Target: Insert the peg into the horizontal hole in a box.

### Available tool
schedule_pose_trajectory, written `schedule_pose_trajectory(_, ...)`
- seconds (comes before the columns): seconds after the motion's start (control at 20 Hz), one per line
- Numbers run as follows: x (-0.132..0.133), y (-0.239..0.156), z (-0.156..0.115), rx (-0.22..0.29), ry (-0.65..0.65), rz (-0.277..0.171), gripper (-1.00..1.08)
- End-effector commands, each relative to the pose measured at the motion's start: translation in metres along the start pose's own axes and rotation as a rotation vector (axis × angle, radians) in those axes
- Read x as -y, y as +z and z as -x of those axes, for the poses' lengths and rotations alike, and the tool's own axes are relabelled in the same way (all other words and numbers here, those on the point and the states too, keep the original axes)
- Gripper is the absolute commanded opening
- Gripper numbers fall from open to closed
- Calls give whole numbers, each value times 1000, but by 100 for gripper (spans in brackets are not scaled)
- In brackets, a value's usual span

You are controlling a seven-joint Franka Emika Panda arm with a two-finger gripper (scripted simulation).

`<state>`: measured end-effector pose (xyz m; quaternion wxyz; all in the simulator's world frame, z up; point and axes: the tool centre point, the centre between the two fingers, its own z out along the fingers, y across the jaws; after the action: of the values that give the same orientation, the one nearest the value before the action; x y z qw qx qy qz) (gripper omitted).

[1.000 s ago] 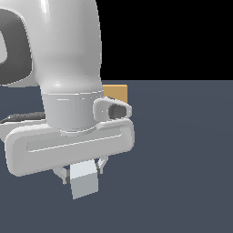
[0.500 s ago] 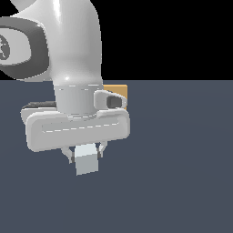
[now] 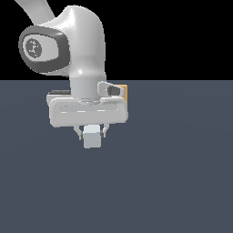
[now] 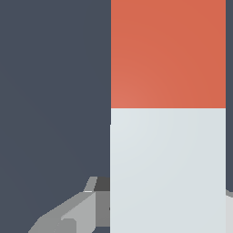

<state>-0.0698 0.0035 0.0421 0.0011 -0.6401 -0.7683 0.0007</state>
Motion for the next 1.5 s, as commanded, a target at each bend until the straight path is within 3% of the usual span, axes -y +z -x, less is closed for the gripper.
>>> schedule_pose_trajectory(0.0,-6,-5,-19,0,31,3,-100)
schedule_pose_trajectory(0.7,-41,-20,-107,1,172,3,-100)
schedule_pose_trajectory(1.05,-51,-23,-125,1,202,3,-100)
schedule_pose_trajectory(1.45,-53,-23,-126,1,205,3,-100)
